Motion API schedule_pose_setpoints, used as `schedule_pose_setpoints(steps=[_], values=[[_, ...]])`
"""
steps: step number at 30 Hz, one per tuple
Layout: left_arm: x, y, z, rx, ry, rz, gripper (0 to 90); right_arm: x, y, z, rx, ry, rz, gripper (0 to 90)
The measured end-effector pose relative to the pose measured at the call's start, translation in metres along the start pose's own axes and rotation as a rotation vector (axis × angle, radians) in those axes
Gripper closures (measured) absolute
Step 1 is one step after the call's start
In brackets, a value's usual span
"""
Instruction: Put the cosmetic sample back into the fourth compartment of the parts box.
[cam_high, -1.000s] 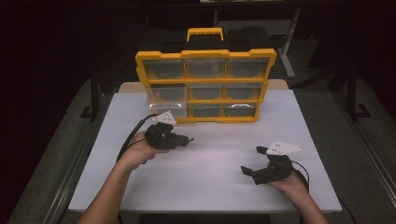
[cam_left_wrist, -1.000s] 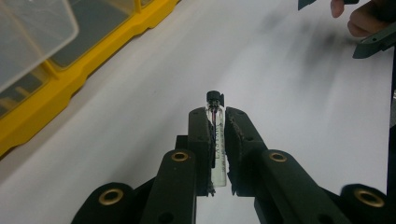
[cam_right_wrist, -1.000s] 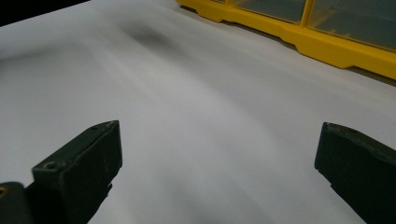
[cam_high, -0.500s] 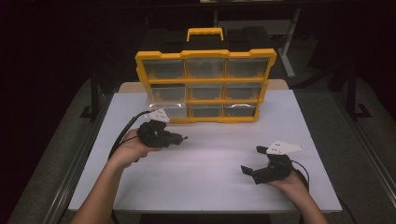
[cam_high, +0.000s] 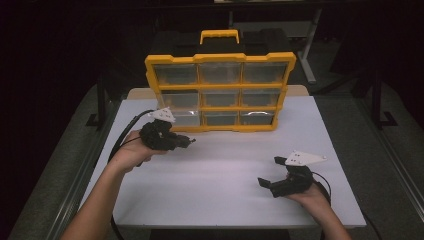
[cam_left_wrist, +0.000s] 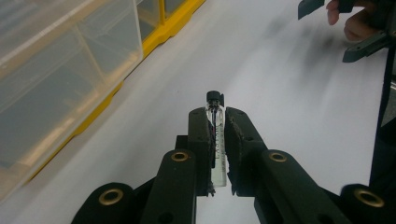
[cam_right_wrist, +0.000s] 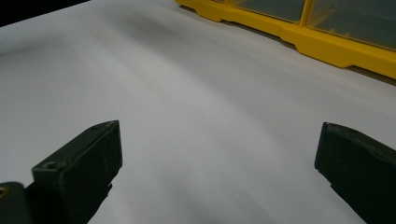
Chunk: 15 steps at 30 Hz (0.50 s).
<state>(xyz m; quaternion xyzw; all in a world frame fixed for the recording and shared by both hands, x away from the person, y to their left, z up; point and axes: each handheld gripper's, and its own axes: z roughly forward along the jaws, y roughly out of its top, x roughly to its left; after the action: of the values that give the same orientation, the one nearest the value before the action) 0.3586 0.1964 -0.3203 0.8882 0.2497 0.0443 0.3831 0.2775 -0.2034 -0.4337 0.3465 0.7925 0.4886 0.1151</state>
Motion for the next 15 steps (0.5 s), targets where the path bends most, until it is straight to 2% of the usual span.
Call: schedule_pose_setpoints(steps=[1,2,4,8,15], values=[[-0.001,0.001,0.0,-0.013,-0.002,-0.017,81.1,0.0,0.0,0.0,0.001,0.001,0.001,0.3],[0.001,0.002,-0.002,0.002,-0.003,-0.001,81.0,0.0,0.0,0.0,0.001,0.001,0.0,0.3],[0.0,0.004,-0.003,-0.016,-0.005,-0.018,81.1,0.0,0.0,0.0,0.002,0.001,-0.001,0.3],[0.002,0.008,-0.01,-0.007,-0.003,-0.005,81.1,0.0,0.0,0.0,0.004,0.001,0.001,0.3],[0.006,0.016,-0.022,-0.014,-0.022,-0.014,81.1,-0.001,-0.001,0.0,0.003,0.005,0.003,0.3]])
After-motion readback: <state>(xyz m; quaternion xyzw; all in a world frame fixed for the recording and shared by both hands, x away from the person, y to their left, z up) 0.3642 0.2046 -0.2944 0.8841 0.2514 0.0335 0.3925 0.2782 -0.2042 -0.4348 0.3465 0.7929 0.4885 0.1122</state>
